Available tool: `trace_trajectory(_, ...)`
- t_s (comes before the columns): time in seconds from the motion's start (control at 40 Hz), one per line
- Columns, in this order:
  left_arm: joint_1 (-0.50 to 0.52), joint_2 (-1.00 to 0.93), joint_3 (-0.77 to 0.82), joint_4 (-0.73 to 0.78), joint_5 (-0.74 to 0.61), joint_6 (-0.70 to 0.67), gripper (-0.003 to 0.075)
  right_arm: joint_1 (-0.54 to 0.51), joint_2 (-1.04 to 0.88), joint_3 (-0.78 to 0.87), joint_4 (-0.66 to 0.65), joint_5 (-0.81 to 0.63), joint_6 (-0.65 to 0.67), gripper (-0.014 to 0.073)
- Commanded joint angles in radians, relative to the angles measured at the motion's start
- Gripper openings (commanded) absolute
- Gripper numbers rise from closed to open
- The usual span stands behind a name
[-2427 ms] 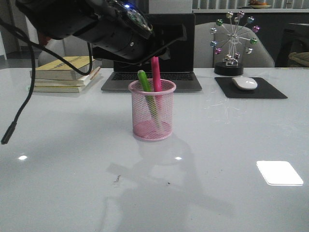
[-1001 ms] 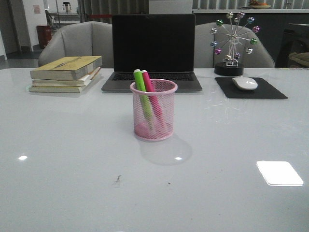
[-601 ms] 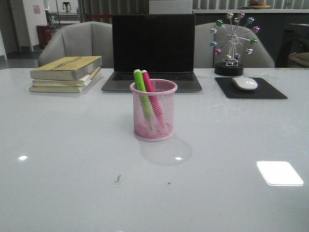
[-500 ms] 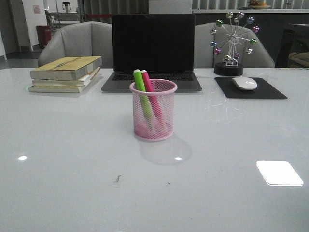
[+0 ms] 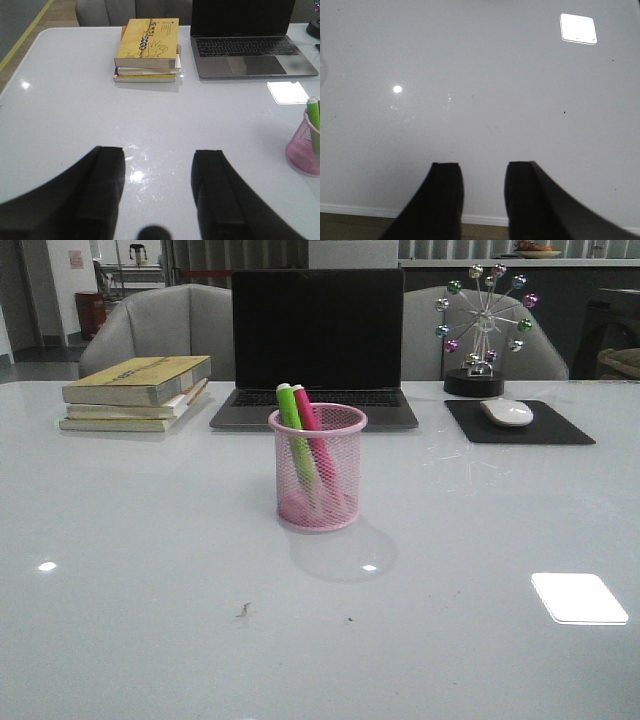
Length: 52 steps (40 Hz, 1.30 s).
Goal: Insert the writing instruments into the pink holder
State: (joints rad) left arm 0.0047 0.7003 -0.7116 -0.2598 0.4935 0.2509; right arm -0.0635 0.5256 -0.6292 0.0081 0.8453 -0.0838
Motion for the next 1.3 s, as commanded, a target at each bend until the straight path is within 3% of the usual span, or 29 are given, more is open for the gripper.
trace_trajectory(0.0, -0.008, -0.006, -0.028, -0.009, -0.040, 0.000, 0.0375, -0.006, 0.002, -0.027, -0.008, -0.067, -0.002, 0.0235)
trace_trajectory(0.15, -0.008, -0.006, -0.028, -0.009, -0.040, 0.000, 0.0375, -0.006, 0.002, -0.027, -0.008, -0.088, -0.002, 0.0113)
trace_trajectory(0.35, -0.008, -0.006, -0.028, -0.009, -0.040, 0.000, 0.0375, -0.006, 0.002, -0.027, -0.008, -0.092, -0.002, 0.0023)
trace_trajectory(1.28, -0.008, -0.006, -0.028, -0.009, -0.040, 0.000, 0.0375, -0.006, 0.002, -0.027, -0.008, -0.094, -0.002, 0.0020)
